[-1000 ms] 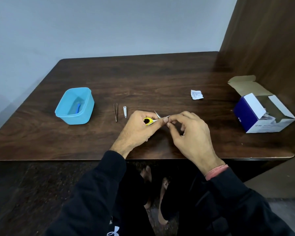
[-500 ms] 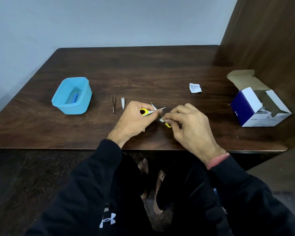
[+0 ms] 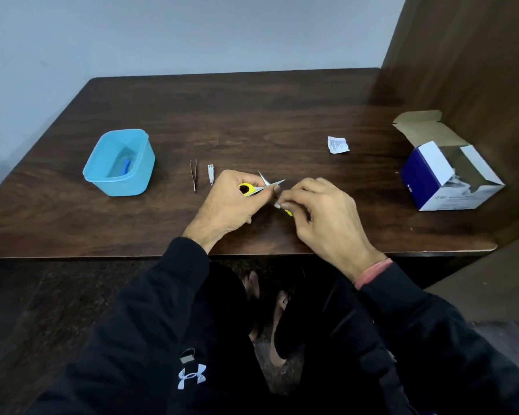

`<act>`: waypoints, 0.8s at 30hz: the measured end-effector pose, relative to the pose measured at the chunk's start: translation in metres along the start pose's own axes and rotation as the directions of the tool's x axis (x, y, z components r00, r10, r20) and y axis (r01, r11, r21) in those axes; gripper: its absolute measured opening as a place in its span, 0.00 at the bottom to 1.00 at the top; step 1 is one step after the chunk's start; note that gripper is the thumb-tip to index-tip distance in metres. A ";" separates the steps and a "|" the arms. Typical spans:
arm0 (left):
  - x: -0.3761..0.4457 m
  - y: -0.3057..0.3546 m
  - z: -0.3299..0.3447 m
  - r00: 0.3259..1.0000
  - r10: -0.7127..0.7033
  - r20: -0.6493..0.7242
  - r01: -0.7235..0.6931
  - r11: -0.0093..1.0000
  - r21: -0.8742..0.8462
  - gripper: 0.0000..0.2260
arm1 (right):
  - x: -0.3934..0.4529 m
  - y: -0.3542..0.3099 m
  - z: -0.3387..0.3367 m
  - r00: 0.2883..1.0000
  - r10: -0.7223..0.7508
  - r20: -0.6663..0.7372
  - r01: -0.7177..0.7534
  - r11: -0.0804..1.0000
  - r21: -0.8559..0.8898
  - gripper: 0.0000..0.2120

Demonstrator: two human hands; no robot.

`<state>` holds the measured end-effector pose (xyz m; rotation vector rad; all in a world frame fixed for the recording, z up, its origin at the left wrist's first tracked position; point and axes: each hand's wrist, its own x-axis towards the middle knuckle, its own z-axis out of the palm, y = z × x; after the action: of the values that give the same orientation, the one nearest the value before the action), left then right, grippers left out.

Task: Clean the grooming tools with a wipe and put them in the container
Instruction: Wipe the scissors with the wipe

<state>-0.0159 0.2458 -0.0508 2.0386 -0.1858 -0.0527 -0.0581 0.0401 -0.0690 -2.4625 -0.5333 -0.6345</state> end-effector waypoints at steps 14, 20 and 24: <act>-0.002 0.003 0.001 0.999 0.018 -0.027 -0.018 1.000 -0.022 0.15 | -0.005 -0.012 -0.001 0.986 0.164 0.019 -0.163 0.986 -0.041 0.04; -0.002 0.005 0.001 1.000 0.006 -0.012 -0.007 0.999 -0.035 0.15 | -0.023 -0.010 -0.013 0.964 0.258 0.061 -0.252 0.963 -0.101 0.06; -0.003 0.006 0.003 1.000 -0.002 -0.020 0.002 1.000 -0.029 0.12 | -0.013 -0.011 -0.013 0.960 0.268 0.078 -0.259 0.960 -0.108 0.05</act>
<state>-0.0193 0.2415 -0.0470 2.0092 -0.1692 -0.0360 -0.0779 0.0378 -0.0620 -2.6039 -0.2043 -0.4489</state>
